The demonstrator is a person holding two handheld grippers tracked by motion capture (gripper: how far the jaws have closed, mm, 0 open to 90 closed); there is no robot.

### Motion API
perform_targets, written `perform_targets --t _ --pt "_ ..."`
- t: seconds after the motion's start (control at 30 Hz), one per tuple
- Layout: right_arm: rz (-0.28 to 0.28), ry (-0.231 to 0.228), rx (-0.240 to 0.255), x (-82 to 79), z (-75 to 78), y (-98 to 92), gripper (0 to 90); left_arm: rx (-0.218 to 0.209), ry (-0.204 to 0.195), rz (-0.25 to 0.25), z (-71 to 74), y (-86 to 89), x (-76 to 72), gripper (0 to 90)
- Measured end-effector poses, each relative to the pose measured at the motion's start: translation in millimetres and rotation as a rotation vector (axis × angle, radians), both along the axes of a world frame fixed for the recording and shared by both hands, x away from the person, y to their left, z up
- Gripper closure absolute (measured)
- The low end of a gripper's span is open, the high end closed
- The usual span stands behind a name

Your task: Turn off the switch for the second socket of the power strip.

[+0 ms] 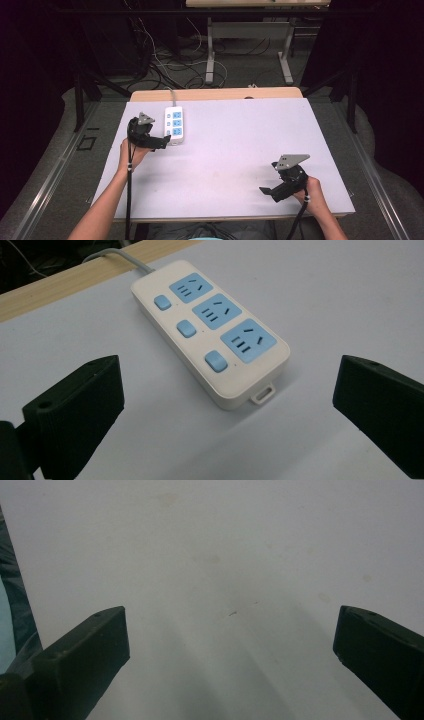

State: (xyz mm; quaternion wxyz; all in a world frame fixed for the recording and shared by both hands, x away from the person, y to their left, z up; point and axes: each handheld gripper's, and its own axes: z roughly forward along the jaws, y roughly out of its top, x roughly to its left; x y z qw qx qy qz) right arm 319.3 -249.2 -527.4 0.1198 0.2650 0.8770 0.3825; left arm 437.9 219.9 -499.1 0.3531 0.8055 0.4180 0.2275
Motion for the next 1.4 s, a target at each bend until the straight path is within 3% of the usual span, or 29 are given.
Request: perform_targets --t 0.43,0.97,1.4 --pt "-0.002 -0.001 -0.001 -0.2 0.1 0.3 0.8 0.016 -0.007 -0.029 2.7 8.3 -42.2 0.1" --pt "-0.003 0.001 -0.003 0.0 0.0 -0.2 0.8 0.039 -0.01 -0.06 2.5 11.0 -74.6 0.1" --pt "-0.001 0.009 -0.006 0.0 0.2 -0.5 0.8 0.027 -0.013 -0.087 -0.2 10.4 -100.3 0.1"
